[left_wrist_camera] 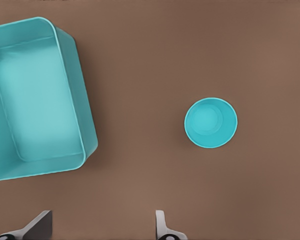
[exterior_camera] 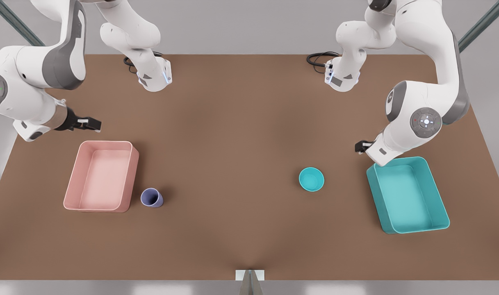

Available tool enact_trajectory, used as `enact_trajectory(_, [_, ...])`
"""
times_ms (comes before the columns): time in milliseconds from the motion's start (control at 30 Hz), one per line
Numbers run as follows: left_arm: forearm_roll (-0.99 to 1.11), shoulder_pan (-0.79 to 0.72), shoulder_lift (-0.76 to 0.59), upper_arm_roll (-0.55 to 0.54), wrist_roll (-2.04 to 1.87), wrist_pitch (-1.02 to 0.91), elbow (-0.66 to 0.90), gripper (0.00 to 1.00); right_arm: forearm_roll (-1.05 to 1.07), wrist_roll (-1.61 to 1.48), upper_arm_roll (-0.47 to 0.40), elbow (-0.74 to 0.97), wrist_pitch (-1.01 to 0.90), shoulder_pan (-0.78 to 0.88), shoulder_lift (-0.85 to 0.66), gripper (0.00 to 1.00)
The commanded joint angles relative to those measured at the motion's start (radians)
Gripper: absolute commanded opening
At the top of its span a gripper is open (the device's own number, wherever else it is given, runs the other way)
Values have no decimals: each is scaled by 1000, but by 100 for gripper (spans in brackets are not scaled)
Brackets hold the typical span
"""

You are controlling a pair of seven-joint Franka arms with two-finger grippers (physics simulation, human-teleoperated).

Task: Put the bowls and cups in different boxes

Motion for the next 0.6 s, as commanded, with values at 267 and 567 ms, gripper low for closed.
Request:
enact_trajectory(267, [-295, -3, 414, -25, 83, 405, -31, 100, 23, 126, 3, 109, 358, 120, 375, 100])
enact_trajectory(567, [-341, -12, 462, -26, 126, 537, -101, 100, 58, 126, 3, 103, 609, 117, 573, 100])
